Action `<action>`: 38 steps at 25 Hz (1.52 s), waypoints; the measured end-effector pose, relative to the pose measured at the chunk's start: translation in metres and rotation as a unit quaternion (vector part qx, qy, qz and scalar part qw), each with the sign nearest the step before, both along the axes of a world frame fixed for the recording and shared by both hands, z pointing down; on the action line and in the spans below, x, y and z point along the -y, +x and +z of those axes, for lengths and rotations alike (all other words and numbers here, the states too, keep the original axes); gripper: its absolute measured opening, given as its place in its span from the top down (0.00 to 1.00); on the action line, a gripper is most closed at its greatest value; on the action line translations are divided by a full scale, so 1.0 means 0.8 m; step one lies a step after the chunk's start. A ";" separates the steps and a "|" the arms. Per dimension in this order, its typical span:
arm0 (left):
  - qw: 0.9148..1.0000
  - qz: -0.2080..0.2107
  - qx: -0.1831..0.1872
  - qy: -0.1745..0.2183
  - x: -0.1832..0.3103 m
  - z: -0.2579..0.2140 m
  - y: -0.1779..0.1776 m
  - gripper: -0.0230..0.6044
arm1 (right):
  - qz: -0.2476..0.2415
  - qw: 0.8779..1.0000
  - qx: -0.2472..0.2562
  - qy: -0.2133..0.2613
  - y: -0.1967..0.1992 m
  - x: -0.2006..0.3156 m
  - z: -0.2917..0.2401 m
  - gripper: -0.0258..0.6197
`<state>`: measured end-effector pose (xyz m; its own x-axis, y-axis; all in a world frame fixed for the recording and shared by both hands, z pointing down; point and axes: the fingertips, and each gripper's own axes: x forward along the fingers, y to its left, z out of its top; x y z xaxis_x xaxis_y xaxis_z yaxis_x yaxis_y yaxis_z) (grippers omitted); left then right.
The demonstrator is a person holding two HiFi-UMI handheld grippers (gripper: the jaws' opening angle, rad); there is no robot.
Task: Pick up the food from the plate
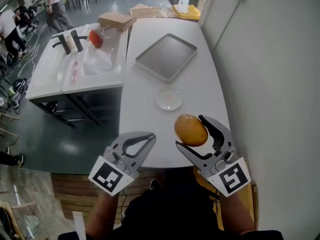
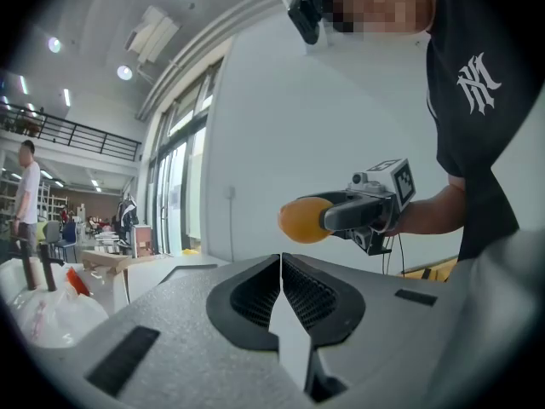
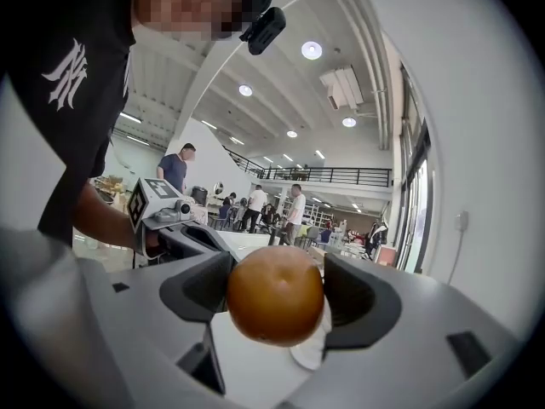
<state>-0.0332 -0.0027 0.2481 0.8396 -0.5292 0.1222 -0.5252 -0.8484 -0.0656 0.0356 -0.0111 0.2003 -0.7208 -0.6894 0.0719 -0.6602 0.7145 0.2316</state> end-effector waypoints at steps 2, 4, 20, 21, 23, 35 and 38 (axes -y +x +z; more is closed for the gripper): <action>1.000 0.007 -0.002 -0.005 -0.018 -0.007 0.000 0.95 | 0.003 1.000 0.009 -0.005 -0.001 -0.023 -0.004 0.43; 1.000 0.024 0.000 -0.009 -0.037 -0.009 0.005 0.95 | 0.001 1.000 0.021 -0.016 -0.001 -0.043 -0.006 0.43; 0.998 0.060 -0.002 0.002 -0.093 -0.026 0.039 0.95 | -0.018 0.993 0.096 -0.062 0.031 -0.097 -0.005 0.43; 0.998 0.056 -0.004 0.002 -0.092 -0.026 0.042 0.95 | -0.022 0.993 0.099 -0.063 0.033 -0.097 -0.003 0.43; 0.999 0.048 -0.008 -0.006 -0.090 -0.029 0.050 0.95 | -0.030 0.992 0.106 -0.060 0.039 -0.098 -0.007 0.43; 0.999 0.030 0.019 -0.018 -0.111 -0.034 0.118 0.95 | -0.043 0.991 0.119 -0.051 0.107 -0.120 -0.006 0.43; 1.000 0.017 0.015 -0.016 -0.119 -0.043 0.124 0.95 | -0.039 0.991 0.113 -0.067 0.119 -0.119 0.003 0.43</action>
